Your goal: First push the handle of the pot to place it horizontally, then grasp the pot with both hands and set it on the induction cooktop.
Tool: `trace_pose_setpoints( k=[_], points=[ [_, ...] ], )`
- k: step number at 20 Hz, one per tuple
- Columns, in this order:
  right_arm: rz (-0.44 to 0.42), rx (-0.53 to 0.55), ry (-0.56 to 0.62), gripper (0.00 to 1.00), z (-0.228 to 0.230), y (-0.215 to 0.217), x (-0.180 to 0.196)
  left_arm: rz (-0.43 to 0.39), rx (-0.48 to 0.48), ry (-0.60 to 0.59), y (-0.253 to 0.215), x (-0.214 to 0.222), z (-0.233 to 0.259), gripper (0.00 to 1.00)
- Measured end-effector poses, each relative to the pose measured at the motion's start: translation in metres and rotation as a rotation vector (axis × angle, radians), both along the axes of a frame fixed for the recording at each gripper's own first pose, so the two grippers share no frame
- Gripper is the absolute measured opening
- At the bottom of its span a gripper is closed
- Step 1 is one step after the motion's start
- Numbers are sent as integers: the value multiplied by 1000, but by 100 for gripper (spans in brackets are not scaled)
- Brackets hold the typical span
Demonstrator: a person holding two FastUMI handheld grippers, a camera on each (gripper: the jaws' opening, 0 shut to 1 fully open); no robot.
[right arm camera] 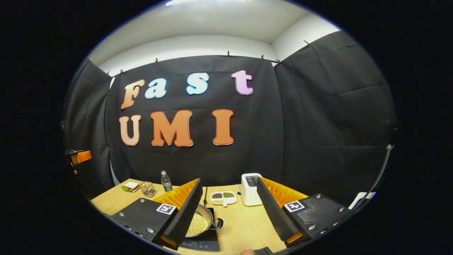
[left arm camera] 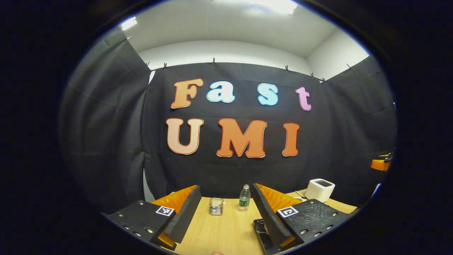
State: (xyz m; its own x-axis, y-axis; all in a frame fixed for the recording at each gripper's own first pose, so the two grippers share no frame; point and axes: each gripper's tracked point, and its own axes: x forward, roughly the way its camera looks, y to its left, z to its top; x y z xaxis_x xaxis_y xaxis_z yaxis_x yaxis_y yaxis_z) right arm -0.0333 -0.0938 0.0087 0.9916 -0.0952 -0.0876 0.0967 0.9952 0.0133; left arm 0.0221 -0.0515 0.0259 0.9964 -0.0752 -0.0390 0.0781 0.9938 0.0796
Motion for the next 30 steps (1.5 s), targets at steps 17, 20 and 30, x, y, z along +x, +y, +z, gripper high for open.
trace_pose_setpoints(
  k=[17,20,30],
  points=[
    [13,16,-24,100,1,-8,2,-63,12,-10,-32,-13,1,89],
    [16,12,-27,95,0,-9,2,-65,17,-3,-35,-11,-3,89],
    [19,25,-16,100,-10,-18,9,-68,8,3,-42,-6,-9,90]
  ],
)
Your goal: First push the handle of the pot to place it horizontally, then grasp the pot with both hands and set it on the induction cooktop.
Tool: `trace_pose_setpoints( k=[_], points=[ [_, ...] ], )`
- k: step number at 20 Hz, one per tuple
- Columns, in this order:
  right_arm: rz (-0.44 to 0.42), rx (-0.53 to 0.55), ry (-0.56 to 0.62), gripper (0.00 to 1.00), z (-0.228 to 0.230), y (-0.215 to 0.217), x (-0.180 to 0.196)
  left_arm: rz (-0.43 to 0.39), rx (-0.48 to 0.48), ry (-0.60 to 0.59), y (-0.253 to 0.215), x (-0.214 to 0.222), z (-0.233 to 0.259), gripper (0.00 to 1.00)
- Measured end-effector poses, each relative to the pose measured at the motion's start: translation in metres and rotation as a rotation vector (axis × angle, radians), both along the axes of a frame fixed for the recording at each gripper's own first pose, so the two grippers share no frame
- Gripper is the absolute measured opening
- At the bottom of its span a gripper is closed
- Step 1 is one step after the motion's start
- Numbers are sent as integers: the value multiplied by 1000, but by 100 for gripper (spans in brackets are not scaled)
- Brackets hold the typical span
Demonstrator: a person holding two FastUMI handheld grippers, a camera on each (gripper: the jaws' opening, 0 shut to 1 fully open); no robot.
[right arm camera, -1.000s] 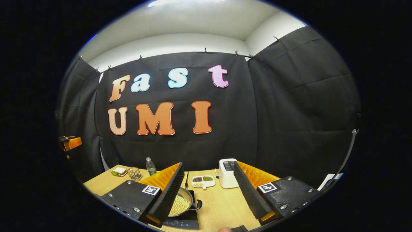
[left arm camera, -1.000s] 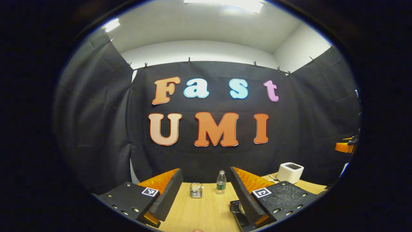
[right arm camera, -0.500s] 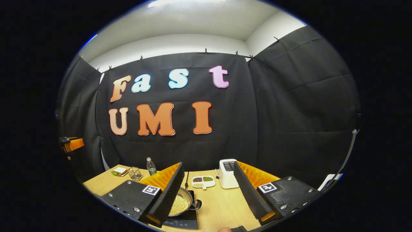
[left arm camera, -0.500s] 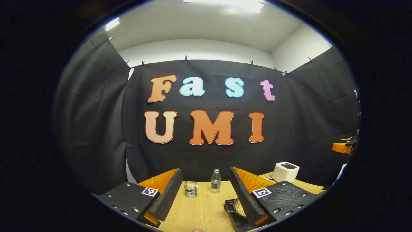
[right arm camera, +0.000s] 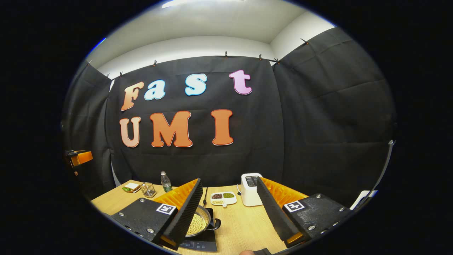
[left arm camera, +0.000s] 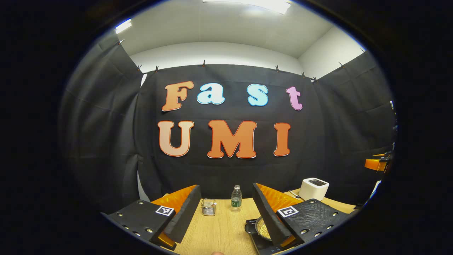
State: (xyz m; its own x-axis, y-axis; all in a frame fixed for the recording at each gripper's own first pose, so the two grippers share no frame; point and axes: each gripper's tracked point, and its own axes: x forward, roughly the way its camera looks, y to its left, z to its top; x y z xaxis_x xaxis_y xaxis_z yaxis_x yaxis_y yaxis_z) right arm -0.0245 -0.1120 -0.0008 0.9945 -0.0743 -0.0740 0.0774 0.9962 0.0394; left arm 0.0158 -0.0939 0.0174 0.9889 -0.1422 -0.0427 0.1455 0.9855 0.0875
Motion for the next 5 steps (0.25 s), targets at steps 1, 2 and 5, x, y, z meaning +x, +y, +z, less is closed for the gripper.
trace_pose_setpoints(
  k=[1,2,5],
  points=[
    [0,5,-1,100,-1,0,1,-3,0,0,-3,0,-1,90],
    [3,10,-2,95,-1,0,2,-4,1,2,-4,0,-1,90],
    [-1,9,-2,95,-3,-4,2,-9,0,7,-7,2,-3,89]
  ],
)
